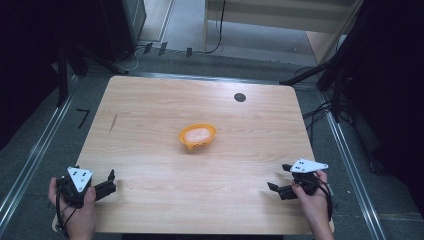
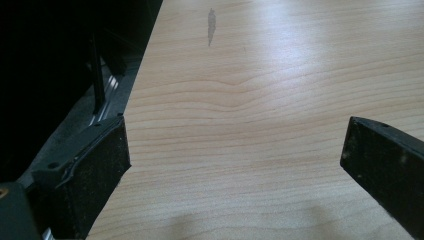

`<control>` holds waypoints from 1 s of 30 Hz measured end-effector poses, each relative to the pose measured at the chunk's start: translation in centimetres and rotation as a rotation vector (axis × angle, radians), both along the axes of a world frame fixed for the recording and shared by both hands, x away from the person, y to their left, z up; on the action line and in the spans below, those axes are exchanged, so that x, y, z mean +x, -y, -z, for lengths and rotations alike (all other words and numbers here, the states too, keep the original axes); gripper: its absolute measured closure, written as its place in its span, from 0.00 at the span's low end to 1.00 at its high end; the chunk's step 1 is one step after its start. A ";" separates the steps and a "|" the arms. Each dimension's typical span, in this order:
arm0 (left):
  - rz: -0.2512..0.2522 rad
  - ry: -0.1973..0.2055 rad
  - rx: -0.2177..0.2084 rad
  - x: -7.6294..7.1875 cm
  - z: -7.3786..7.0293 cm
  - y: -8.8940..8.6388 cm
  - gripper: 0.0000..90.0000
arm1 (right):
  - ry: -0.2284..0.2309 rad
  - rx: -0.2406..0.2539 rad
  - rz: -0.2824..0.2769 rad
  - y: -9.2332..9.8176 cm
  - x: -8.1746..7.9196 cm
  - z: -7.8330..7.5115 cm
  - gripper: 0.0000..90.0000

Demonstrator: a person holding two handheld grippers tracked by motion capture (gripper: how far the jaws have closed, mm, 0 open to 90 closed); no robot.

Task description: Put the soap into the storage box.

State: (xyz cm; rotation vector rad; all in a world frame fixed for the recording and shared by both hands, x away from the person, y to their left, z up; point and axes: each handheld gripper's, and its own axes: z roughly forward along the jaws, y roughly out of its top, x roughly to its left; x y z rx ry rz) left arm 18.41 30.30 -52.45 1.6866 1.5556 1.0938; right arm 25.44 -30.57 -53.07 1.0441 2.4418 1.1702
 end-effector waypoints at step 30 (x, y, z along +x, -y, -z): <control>0.000 0.012 -0.014 -0.1 0.0 -0.1 0.00 | 0.035 0.135 0.147 5.6 -4.8 2.2 0.00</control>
